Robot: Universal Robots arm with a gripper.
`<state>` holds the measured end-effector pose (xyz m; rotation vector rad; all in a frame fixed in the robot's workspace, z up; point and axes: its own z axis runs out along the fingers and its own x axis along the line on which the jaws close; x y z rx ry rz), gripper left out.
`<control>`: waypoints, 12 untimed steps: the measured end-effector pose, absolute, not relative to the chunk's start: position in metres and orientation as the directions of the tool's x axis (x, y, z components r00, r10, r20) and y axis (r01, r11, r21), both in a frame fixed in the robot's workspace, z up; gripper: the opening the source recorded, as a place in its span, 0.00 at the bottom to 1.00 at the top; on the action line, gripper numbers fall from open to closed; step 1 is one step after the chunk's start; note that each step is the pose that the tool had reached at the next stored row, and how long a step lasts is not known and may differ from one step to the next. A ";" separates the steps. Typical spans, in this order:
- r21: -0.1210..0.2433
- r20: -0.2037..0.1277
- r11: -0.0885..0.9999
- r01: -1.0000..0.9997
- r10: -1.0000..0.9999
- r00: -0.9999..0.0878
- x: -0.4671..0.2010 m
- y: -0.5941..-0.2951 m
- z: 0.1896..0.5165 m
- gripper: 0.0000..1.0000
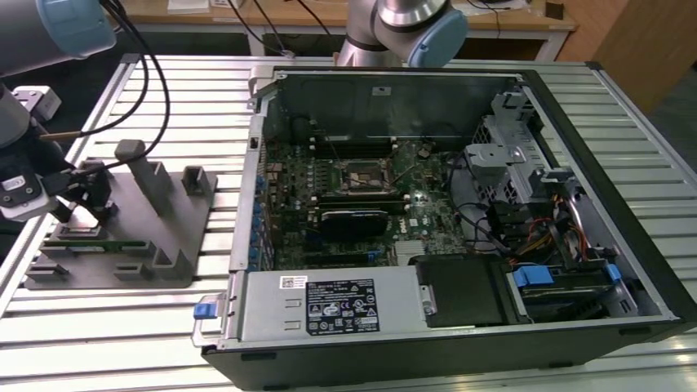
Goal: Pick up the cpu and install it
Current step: 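Pick up the cpu and move it towards the insertion slot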
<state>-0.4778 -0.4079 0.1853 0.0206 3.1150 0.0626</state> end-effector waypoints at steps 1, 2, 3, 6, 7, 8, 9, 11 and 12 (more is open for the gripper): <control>0.040 -0.026 0.999 0.013 0.014 -1.000 -0.478 -0.408 0.185 0.59; 0.041 -0.026 0.999 0.013 0.014 -1.000 -0.478 -0.408 0.184 0.59; 0.040 -0.026 0.999 0.013 0.014 -1.000 -0.478 -0.408 0.184 0.59; 0.040 -0.026 0.999 0.013 0.014 -1.000 -0.478 -0.408 0.183 0.59; 0.040 -0.026 0.999 0.013 0.014 -1.000 -0.478 -0.408 0.183 0.59; 0.040 -0.026 0.999 0.013 0.014 -1.000 -0.478 -0.408 0.183 0.59; 0.041 -0.026 0.999 0.013 0.014 -1.000 -0.478 -0.408 0.183 0.59; 0.041 -0.026 0.999 0.013 0.014 -1.000 -0.478 -0.408 0.182 0.59; 0.040 -0.026 0.999 0.013 0.014 -1.000 -0.478 -0.408 0.181 0.59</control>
